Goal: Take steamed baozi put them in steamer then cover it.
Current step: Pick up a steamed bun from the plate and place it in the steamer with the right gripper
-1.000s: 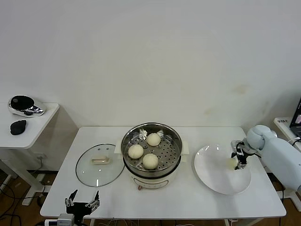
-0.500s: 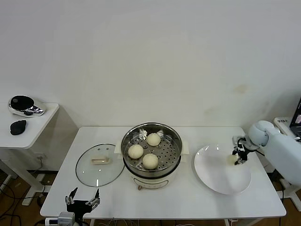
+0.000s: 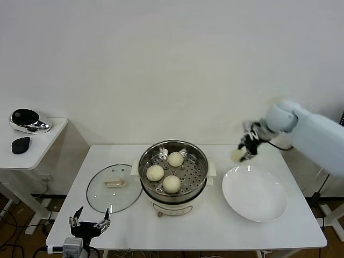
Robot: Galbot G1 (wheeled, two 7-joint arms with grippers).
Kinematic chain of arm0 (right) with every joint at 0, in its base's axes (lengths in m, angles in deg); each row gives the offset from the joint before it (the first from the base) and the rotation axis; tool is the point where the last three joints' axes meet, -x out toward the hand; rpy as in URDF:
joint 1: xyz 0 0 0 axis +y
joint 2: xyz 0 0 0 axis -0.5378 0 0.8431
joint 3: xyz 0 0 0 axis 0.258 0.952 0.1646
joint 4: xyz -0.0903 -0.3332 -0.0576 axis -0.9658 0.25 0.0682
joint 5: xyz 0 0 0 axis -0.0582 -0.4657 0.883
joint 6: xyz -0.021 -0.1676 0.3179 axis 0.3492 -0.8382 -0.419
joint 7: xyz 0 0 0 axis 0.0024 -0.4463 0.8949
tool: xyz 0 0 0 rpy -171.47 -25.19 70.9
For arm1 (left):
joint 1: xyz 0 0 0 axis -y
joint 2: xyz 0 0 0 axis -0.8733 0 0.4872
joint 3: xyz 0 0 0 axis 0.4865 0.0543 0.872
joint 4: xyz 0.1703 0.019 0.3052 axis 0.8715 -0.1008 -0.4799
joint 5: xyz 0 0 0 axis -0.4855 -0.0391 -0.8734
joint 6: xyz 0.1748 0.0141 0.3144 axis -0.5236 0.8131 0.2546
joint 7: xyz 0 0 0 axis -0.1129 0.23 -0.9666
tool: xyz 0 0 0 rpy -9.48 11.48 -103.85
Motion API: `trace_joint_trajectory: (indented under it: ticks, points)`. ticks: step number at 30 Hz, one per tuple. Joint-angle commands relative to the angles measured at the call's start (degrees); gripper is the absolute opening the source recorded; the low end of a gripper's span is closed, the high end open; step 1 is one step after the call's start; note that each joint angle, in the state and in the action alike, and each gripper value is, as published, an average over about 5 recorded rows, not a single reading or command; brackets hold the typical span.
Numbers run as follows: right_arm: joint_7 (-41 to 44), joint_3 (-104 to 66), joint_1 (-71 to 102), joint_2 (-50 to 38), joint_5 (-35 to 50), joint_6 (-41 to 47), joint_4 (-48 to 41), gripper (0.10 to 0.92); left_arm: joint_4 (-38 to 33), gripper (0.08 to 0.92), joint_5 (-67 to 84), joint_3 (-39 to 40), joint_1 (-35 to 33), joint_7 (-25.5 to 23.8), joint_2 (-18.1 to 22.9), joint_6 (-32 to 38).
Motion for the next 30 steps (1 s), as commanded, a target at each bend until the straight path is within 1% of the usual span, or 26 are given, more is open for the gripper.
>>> trace_joint_trajectory:
  ticks: [1, 6, 11, 15, 20, 30]
  points:
    - [-0.93, 17.79, -20.64, 7.55, 19.87, 10.13, 7.4, 0.509, -1.67, 0.823, -1.8, 0.15, 0.13, -0.09, -0.14, -0.04]
    - [-2.26, 18.75, -19.83, 11.74, 21.53, 12.3, 7.05, 0.509, -2.26, 0.823, -0.96, 0.08, -0.03, 0.0, -0.31, -0.05]
    - [-3.19, 17.76, -16.19, 15.45, 20.92, 13.65, 5.24, 0.509, -2.65, 0.823, -0.04, -0.26, -0.08, 0.04, -0.61, -0.06]
    - [-3.71, 16.72, -12.75, 17.67, 18.18, 13.95, 2.75, 0.509, -2.79, 0.823, 0.4, -0.53, -0.1, 0.0, -0.53, -0.13]
    - [-4.19, 14.52, -7.74, 19.69, 12.69, 13.87, -0.6, 0.509, -3.09, 0.823, 0.6, -0.65, -0.35, -0.07, -0.42, -0.13]
    - [-5.81, 10.96, -0.19, 22.2, 6.5, 13.72, -5.64, 0.508, -1.97, 0.823, 0.72, -0.21, 0.74, -0.21, -0.03, -0.14]
